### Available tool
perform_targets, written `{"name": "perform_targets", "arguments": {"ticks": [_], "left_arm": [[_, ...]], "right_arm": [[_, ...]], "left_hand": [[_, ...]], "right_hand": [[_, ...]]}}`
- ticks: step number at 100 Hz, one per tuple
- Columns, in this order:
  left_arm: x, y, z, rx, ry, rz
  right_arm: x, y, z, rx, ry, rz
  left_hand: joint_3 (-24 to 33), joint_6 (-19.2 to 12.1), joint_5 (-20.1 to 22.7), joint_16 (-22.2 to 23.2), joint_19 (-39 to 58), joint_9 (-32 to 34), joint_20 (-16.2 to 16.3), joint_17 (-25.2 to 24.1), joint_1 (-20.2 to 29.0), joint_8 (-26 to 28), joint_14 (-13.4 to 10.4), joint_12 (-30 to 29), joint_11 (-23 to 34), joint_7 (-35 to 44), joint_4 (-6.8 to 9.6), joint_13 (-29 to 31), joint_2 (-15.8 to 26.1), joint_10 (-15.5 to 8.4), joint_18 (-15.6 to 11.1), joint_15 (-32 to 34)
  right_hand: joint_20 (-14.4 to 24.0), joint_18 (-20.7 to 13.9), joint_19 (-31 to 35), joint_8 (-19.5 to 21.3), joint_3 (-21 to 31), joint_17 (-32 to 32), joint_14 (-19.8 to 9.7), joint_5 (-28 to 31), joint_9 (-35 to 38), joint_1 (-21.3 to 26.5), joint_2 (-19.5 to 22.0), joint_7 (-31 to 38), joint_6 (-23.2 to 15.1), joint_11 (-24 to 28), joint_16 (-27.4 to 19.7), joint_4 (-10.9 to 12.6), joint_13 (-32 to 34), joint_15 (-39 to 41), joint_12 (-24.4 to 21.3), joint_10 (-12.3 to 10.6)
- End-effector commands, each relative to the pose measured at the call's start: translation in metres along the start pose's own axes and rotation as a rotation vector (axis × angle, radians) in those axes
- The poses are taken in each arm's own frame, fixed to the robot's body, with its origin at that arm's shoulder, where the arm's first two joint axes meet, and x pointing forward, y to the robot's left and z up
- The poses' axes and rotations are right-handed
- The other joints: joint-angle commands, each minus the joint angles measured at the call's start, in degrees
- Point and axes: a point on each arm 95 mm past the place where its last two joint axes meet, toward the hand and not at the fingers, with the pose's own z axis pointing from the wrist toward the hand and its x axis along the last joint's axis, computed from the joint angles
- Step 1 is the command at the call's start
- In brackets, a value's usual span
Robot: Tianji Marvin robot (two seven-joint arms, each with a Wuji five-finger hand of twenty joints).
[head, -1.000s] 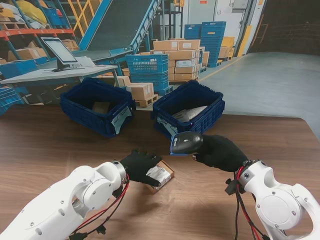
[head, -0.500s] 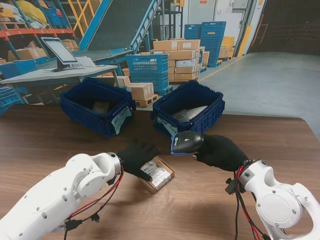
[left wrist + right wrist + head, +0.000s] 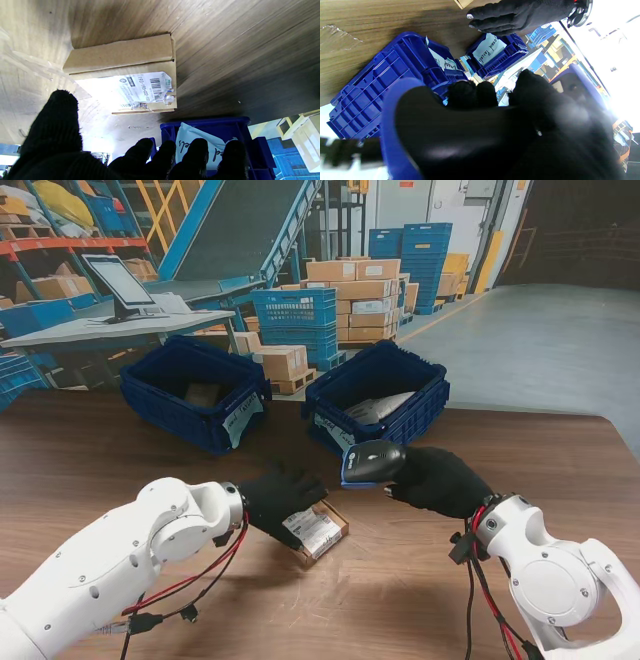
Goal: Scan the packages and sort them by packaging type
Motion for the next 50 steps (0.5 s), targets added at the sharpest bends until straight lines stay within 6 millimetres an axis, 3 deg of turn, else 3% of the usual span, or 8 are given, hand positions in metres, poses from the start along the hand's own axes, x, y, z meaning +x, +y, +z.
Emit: {"name": "perform_targets", "arguments": {"ticks": [1,50], "left_arm": [[0.0,-0.001,0.004,-0.028,0.011,0.049],[-0.013,-0.005,0.032,-0.069,0.049,0.17]], "right_arm": [[0.003,0.0,0.0,0.006,0.003,0.004],[-0.002,-0.001,-0.001,0.015,-0.003,0.026]], "left_hand": [[1.9,0.1,-2.5,-0.8,-1.6,-2.4,-0.4,-1.1,-1.5,0.2,-1.6,-0.8,-0.6,0.0,0.24,-2.4,-1.2,-0.2,-0.1,-1.1],[3.4,0.0,-2.5,-0.9,-1.7,-2.6,-0.4,-1.1,-1.4,0.1,-1.7,-2.0,-1.3,-0.4,0.1,-2.9,-2.5,0.0,-0.3,-1.1]], "right_hand": [[0.2,-0.1,0.4,1.2,4.8,-0.2,0.3,3.6,0.8,5.9,5.1,1.8,-4.2,-0.4,0.0,-0.4,0.2,0.1,0.4,1.4],[0.3,0.2,0.5,1.2,4.8,-0.2,0.3,3.6,0.8,5.9,5.1,1.8,-4.1,-0.4,0.0,-0.4,0.1,0.1,0.3,1.5]]}}
